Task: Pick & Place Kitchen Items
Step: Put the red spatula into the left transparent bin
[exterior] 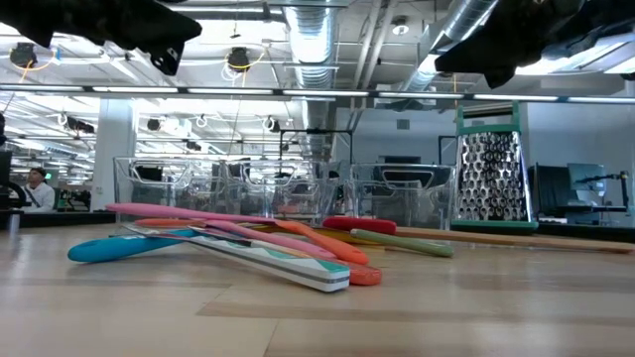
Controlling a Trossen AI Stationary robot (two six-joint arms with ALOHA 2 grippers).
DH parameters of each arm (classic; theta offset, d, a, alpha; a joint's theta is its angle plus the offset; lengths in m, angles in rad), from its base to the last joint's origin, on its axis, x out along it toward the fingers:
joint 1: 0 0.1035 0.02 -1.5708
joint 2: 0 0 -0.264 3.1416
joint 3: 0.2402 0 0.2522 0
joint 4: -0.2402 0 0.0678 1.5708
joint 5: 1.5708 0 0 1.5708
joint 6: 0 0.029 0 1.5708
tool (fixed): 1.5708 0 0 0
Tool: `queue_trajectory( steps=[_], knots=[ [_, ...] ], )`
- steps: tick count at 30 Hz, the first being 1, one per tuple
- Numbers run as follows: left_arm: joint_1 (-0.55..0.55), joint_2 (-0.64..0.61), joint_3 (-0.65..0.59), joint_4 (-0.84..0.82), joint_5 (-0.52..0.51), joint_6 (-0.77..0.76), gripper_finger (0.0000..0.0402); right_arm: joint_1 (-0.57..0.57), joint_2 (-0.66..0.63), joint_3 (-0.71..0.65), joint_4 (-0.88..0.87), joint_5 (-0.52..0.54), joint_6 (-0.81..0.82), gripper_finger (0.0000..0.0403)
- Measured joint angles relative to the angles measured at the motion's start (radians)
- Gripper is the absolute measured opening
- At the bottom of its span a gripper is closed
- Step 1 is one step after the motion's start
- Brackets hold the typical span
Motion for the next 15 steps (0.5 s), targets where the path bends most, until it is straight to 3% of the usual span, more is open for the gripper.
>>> queue_trajectory(
  steps=[6, 15],
  knots=[
    [-0.038, 0.0, 0.0, 0.006, -0.076, 0.0, 0.0001, 0.0, 0.0, 0.0, 0.033, 0.01, 0.058, 0.0],
    [-0.083, 0.035, 0.0, 0.015, -0.177, -0.025, 0.0001, 0.001, 0.0, 0.0, 0.026, 0.139, 0.141, 0.0]
  ],
)
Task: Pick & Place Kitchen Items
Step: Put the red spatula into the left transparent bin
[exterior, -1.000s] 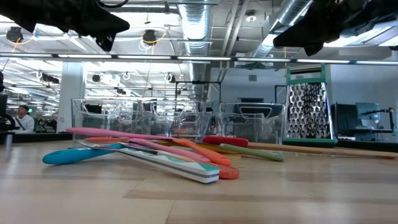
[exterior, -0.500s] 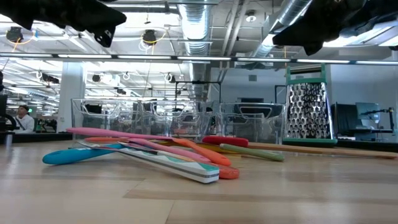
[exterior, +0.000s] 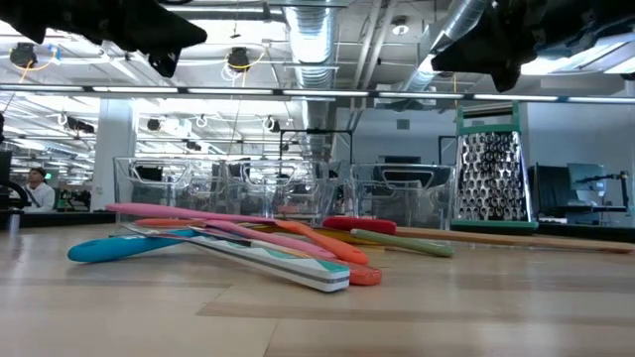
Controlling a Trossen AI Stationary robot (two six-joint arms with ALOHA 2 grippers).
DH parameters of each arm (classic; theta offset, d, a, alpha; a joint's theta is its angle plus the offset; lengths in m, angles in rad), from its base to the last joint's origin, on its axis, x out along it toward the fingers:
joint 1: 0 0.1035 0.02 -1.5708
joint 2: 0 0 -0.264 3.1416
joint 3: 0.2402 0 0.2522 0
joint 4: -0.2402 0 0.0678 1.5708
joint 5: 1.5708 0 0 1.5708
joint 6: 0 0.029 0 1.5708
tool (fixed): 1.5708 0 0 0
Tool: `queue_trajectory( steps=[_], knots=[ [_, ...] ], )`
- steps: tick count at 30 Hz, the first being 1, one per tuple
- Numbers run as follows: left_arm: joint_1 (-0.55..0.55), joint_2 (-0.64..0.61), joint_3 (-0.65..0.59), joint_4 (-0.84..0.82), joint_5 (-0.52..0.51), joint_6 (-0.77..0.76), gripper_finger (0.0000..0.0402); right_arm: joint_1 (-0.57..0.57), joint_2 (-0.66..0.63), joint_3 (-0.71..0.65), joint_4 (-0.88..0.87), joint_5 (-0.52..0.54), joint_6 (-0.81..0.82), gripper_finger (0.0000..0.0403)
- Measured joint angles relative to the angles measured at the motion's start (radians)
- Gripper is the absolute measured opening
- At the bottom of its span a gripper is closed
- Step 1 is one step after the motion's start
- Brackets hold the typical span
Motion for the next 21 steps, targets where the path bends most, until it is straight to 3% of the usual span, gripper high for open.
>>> queue_trajectory(
  steps=[8, 14, 17, 21],
  knots=[
    [-0.019, 0.085, 0.0, 0.044, -0.008, -0.001, 0.0001, 0.008, 0.029, 0.003, -0.03, 0.01, 0.098, 0.0],
    [-0.019, 0.113, 0.0, 0.05, -0.008, -0.001, 0.0001, 0.036, 0.12, 0.101, -0.094, -0.078, 0.084, 0.0],
    [-0.019, 0.113, 0.0, 0.051, -0.008, -0.001, 0.0001, 0.047, 0.184, 0.207, -0.243, -0.088, 0.08, 0.0],
    [-0.019, 0.113, 0.0, 0.053, -0.008, -0.001, 0.0001, 0.036, 0.297, 0.389, -0.578, -0.088, 0.149, 0.0]
  ],
)
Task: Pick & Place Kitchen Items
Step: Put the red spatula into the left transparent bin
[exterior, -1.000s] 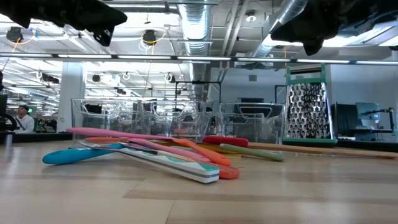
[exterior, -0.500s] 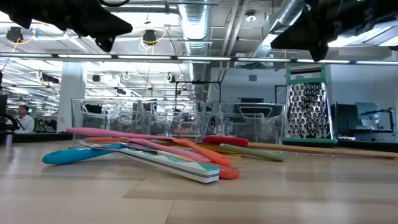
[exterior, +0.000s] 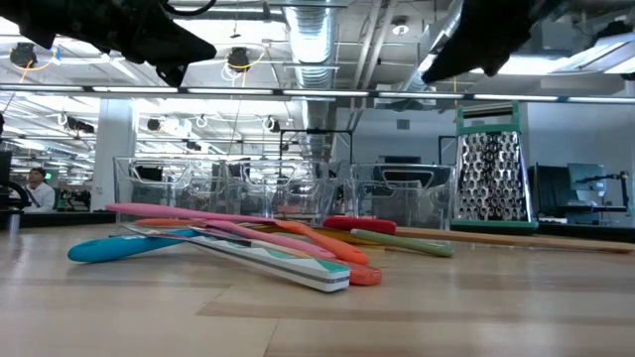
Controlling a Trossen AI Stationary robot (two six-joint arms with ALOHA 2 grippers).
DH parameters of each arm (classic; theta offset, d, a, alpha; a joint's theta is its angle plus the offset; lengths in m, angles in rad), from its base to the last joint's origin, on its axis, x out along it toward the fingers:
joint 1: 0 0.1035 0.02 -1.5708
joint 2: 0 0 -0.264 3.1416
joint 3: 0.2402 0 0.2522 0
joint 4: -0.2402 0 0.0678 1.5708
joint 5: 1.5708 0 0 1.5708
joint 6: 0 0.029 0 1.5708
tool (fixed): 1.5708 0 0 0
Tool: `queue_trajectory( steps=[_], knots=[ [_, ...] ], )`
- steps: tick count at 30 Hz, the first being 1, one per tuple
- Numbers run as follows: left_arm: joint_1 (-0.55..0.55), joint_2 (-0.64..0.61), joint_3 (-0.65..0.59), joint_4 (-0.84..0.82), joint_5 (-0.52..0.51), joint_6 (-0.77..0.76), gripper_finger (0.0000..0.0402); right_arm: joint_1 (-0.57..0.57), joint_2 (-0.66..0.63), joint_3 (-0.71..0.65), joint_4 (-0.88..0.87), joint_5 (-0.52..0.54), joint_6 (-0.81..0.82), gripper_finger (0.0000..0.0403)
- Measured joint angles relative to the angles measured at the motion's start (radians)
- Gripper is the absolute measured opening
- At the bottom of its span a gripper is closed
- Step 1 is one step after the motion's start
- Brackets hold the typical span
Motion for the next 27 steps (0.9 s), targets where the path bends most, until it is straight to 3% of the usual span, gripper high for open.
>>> queue_trajectory(
  steps=[4, 8, 16, 24, 27],
  knots=[
    [0.0, 0.0, 0.0, 0.002, 0.0, 0.0, 0.0001, -0.016, 0.118, 0.158, -0.281, -0.002, 0.067, 0.0],
    [0.0, 0.0, 0.0, 0.001, 0.0, 0.0, 0.0001, -0.025, 0.211, 0.257, -0.409, -0.068, 0.083, 0.0],
    [0.0, 0.0, 0.0, -0.001, 0.0, 0.013, 0.0001, -0.015, 0.273, 0.287, -0.433, -0.144, 0.109, 0.0],
    [0.0, 0.0, 0.0, -0.003, 0.0, 0.014, 0.0001, -0.037, 0.269, 0.192, -0.421, -0.168, 0.164, 0.0],
    [0.0, 0.0, 0.0, -0.004, 0.0, 0.014, 0.0001, -0.058, 0.269, 0.143, -0.362, -0.235, 0.172, 0.0]
  ],
)
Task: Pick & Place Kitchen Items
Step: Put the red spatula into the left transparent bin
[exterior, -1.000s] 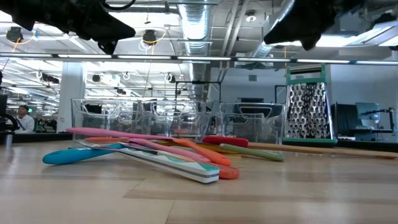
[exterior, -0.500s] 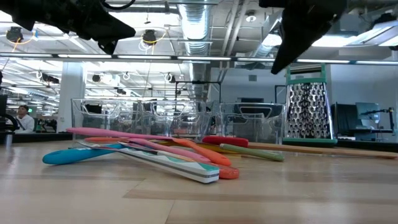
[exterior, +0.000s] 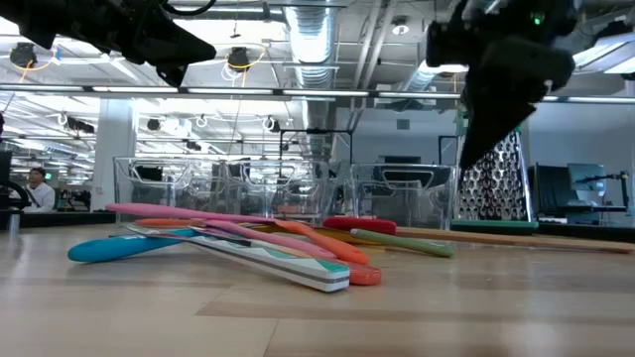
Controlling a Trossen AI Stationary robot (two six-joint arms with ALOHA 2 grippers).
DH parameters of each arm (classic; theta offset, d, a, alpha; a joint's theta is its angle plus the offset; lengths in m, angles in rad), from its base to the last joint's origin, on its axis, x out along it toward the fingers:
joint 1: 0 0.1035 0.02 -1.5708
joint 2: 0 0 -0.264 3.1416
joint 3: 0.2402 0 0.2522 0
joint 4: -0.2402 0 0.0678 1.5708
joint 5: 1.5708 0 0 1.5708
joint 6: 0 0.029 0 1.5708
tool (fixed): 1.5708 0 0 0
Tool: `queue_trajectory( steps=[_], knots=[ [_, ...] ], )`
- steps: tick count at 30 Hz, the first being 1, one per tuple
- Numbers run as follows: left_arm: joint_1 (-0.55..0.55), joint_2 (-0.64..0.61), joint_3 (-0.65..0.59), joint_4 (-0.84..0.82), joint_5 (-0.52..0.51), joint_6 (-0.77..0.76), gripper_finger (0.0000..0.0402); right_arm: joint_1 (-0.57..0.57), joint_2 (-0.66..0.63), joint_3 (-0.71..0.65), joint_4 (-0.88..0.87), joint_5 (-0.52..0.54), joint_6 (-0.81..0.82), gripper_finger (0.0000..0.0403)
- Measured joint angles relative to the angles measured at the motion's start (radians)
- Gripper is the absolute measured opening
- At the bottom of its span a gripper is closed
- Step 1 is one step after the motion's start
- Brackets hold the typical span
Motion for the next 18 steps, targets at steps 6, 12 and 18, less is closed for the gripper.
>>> queue_trajectory(
  steps=[6, 12, 18],
  knots=[
    [0.0, 0.0, 0.0, -0.001, 0.0, 0.0, 0.0001, -0.033, 0.0, -0.071, 0.094, -0.03, 0.001, 0.0001],
    [0.0, 0.0, 0.0, -0.001, 0.0, 0.0, 0.0001, -0.049, 0.0, -0.075, 0.142, -0.028, -0.018, 0.0029],
    [0.0, 0.0, 0.0, -0.001, 0.0, 0.0, 0.0001, -0.066, 0.064, -0.075, 0.276, -0.029, -0.102, 0.0111]
  ],
)
